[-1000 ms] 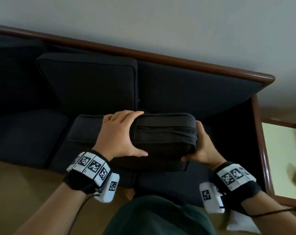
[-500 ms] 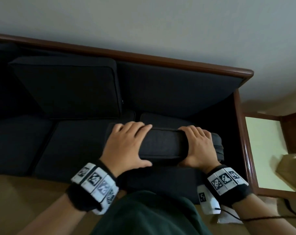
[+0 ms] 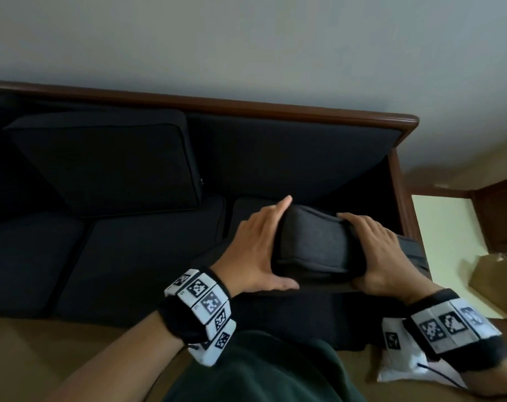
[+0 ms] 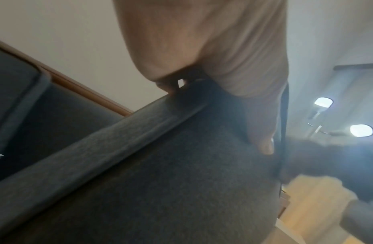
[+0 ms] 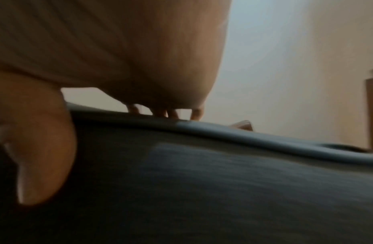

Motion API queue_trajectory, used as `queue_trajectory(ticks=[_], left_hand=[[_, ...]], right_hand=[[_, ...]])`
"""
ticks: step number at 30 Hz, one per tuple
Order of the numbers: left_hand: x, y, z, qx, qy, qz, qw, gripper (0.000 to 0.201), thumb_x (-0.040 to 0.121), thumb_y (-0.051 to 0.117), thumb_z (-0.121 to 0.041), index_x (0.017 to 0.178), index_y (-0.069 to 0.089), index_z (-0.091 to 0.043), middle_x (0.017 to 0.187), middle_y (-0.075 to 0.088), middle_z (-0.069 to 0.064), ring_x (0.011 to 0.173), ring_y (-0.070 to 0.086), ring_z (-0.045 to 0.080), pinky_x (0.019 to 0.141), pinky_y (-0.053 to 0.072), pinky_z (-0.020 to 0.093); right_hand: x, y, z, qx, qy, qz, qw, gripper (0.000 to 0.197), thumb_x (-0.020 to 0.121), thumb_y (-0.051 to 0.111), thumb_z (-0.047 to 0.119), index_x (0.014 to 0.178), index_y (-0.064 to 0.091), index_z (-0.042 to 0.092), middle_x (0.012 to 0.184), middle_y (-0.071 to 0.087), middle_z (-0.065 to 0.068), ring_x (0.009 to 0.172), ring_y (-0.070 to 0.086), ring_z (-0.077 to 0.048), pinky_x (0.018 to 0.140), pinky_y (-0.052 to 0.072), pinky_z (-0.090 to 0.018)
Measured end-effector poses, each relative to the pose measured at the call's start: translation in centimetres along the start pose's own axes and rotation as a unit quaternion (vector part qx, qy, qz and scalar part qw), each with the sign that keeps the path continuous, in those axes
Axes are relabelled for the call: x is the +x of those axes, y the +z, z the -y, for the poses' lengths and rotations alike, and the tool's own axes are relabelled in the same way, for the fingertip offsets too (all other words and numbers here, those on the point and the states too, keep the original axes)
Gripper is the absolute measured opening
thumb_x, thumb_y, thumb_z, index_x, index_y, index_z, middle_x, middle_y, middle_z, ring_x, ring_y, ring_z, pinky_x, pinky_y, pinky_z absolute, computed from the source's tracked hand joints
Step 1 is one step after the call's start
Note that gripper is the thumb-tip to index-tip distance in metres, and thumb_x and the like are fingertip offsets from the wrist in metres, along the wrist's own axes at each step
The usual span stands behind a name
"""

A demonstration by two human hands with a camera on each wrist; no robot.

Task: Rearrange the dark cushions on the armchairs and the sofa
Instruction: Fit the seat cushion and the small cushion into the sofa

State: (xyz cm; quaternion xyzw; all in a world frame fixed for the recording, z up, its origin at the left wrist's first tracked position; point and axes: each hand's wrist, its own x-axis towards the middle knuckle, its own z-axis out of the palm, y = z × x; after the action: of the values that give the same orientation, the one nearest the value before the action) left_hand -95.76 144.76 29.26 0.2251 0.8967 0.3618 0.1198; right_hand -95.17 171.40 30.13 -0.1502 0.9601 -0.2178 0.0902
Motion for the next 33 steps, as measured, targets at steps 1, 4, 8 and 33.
queue_trajectory(ticks=[1, 4, 8, 33], left_hand=[[0.5, 0.8, -0.2, -0.005, 0.008, 0.012, 1.0, 0.136, 0.052, 0.087, -0.058, 0.152, -0.002, -0.036, 0.157, 0.023, -0.002, 0.142, 0.025, 0.017, 0.114, 0.02, 0.039], [0.6, 3.1, 1.6, 0.004, -0.014, 0.022, 1.0, 0.132, 0.043, 0.085, -0.065, 0.15, 0.017, -0.03, 0.151, 0.035, -0.009, 0.136, 0.035, 0.011, 0.11, 0.029, 0.042], [-0.6, 4.4, 4.4, 0.029, -0.049, 0.021, 0.998, 0.115, 0.045, 0.071, -0.074, 0.14, 0.022, -0.032, 0.142, 0.047, -0.002, 0.128, 0.046, 0.018, 0.103, 0.033, 0.043], [-1.4, 4.7, 7.6, 0.134, -0.102, 0.067, 0.983, 0.111, 0.054, 0.052, -0.089, 0.148, 0.033, -0.033, 0.146, 0.038, -0.011, 0.135, 0.033, 0.012, 0.102, 0.017, 0.03]], right_hand=[[-0.1, -0.3, 1.2, 0.005, -0.034, -0.011, 0.999, 0.11, 0.045, 0.07, 0.055, 0.144, 0.036, 0.018, 0.136, 0.049, -0.002, 0.128, 0.043, -0.023, 0.101, 0.033, -0.041], [-0.5, -0.5, 3.3, 0.045, -0.068, -0.042, 0.996, 0.111, 0.042, 0.068, 0.054, 0.141, 0.035, 0.018, 0.129, 0.048, 0.004, 0.121, 0.043, -0.017, 0.099, 0.033, -0.037], [-0.4, -0.4, 2.5, 0.1, -0.044, -0.088, 0.99, 0.103, 0.034, 0.067, 0.049, 0.131, 0.046, 0.02, 0.121, 0.053, 0.007, 0.113, 0.053, -0.017, 0.094, 0.039, -0.041], [-4.4, 8.7, -3.6, 0.402, 0.167, -0.146, 0.888, 0.1, 0.032, 0.071, 0.025, 0.125, 0.042, 0.046, 0.12, 0.058, 0.011, 0.106, 0.057, 0.007, 0.086, 0.047, -0.011]])
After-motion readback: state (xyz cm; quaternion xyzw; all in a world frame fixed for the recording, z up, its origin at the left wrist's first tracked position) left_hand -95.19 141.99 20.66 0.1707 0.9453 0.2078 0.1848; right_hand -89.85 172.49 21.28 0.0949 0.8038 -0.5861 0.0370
